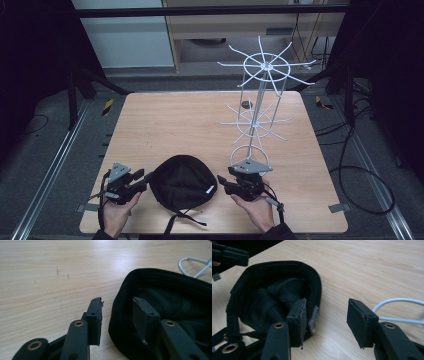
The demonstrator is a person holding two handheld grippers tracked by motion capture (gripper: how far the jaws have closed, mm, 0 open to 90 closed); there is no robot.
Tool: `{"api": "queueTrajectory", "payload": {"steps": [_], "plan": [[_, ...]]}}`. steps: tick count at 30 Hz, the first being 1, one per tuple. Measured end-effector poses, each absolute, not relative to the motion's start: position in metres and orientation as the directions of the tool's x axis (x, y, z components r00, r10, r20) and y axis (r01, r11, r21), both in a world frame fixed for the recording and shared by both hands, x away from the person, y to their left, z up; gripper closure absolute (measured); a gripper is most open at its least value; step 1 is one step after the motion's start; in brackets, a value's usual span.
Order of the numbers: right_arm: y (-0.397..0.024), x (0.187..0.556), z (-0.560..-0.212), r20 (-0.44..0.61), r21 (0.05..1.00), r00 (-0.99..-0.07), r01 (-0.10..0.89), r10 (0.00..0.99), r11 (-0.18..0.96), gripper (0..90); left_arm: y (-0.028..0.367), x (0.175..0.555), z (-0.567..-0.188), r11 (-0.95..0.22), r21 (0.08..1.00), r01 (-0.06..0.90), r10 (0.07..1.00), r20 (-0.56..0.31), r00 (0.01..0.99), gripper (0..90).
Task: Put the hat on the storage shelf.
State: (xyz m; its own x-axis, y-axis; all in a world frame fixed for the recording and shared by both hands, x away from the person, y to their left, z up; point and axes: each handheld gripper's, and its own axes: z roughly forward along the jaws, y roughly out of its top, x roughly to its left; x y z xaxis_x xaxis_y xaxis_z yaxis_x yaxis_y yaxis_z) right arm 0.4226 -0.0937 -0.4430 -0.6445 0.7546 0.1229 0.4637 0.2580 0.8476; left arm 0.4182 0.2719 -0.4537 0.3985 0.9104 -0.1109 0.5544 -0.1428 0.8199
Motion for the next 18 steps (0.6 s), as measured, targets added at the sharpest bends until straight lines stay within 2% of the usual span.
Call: {"api": "queueTrajectory", "payload": {"steps": [11, 18], "plan": [[-0.07, 0.433, -0.456, 0.148, 0.803, -0.653, 0.517, 0.743, 0.295, 53.5, 0.265, 0.43, -0.468, -0.196, 0.759, 0.621, 0.915, -0.086, 0.394, 64.4], [-0.064, 0.435, -0.467, 0.158, 0.77, -0.657, 0.549, 0.737, 0.325, 55.2, 0.262, 0.43, -0.471, -0.206, 0.733, 0.649, 0.919, -0.082, 0.385, 75.0]]}}
